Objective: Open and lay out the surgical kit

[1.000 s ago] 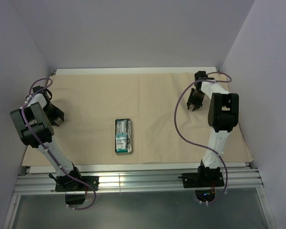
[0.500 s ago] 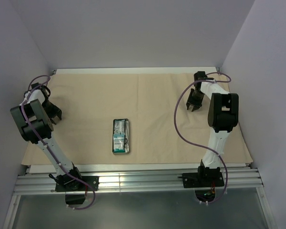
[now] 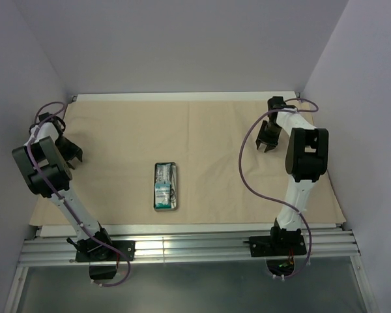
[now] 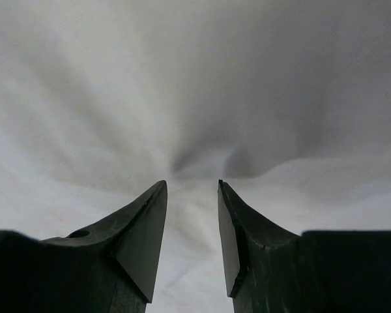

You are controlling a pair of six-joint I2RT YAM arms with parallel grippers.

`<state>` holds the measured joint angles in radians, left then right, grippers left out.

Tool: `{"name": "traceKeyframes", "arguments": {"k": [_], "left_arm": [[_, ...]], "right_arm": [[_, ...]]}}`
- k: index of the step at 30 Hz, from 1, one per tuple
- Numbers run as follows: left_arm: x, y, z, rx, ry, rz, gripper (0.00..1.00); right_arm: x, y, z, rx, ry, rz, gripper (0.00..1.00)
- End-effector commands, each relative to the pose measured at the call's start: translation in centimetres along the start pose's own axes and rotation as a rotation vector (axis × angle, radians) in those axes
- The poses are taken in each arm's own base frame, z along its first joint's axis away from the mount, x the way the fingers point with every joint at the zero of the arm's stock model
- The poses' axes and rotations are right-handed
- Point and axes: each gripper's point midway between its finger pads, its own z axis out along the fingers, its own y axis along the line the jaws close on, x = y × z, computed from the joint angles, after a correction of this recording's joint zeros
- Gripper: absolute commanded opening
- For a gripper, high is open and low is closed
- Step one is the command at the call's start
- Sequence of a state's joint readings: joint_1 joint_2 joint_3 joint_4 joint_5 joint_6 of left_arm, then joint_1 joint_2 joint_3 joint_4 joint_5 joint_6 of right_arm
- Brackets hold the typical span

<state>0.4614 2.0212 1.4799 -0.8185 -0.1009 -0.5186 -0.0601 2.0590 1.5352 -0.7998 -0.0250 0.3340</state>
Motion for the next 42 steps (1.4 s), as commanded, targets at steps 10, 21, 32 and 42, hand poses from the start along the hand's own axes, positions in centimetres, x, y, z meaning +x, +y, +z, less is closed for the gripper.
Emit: {"name": "traceKeyframes", "arguments": {"k": [10, 21, 32, 42], "left_arm": [[11.9, -14.3, -13.5, 0.601, -0.05, 0.34, 0.51], [20.9, -10.4, -8.0, 0.56, 0.129, 0.398, 0.51], [22.7, -5.6, -2.9, 0.332, 0.18, 0.405, 0.5], [21.5, -5.2, -2.7, 0.272, 0.136, 0.401, 0.5]], "right_arm": [[7.6, 16.2, -10.9, -0.32, -0.177, -0.285, 0.46], [18.5, 25.9, -9.0, -0.416, -0.069, -0.496, 0.46], [22.8, 26.7, -7.6, -0.432, -0.007, -0.507, 0.47], [24.5, 24.0, -3.5, -0.323, 0.073, -0.503, 0.46]]}}
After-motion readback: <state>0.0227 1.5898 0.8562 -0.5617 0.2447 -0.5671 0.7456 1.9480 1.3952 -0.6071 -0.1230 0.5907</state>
